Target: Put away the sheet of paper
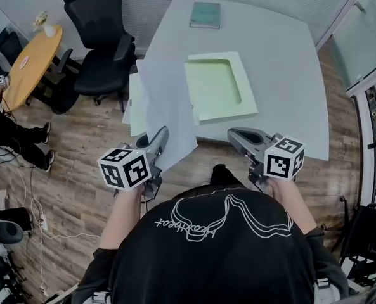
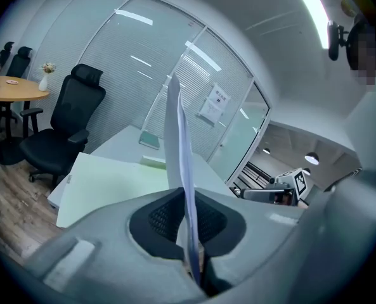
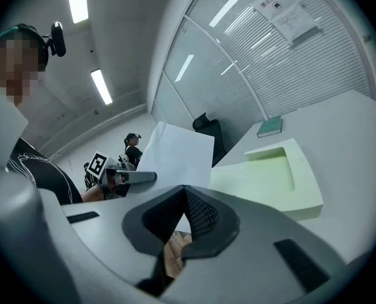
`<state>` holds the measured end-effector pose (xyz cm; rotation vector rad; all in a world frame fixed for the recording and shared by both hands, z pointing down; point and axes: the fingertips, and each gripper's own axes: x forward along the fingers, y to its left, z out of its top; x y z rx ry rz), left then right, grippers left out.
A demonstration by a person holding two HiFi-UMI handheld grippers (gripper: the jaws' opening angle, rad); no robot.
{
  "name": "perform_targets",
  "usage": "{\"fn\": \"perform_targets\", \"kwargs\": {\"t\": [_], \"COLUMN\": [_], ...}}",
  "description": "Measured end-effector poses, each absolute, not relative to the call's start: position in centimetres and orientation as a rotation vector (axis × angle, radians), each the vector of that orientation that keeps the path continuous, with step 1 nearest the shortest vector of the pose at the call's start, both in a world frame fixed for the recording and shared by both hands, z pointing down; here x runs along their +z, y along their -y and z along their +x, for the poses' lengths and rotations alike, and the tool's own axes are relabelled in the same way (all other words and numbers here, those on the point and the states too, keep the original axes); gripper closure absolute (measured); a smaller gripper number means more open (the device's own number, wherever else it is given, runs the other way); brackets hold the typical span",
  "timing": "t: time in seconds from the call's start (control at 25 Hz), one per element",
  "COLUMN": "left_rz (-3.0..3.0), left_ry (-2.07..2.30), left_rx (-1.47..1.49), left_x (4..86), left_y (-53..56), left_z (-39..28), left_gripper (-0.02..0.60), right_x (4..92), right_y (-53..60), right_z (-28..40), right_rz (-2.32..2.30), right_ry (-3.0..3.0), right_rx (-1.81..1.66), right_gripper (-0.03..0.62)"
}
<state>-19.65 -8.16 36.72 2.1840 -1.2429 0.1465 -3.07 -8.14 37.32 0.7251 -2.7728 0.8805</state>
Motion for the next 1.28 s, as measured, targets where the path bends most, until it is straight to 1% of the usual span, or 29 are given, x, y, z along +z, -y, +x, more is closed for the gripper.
{"fn": "perform_targets", "kwargs": {"t": [0.76, 1.28], "left_rz": [2.041, 1.955], "left_ry": [1.278, 1.243], "left_rx": [0.199, 0.194], "left_x": [40.9, 43.8], "left_y": [17.1, 21.1], "left_z": [-20.2, -20.8], "left_gripper": [0.571, 0.571], "right_x": [42.1, 42.2], "right_y": [16.2, 20.6], "right_z": [0.3, -0.1], "right_rz": [0.752, 0.731], "right_ry": [2.689, 2.659], "right_rx": [1.055, 1.059], "right_gripper": [0.585, 0.585]}}
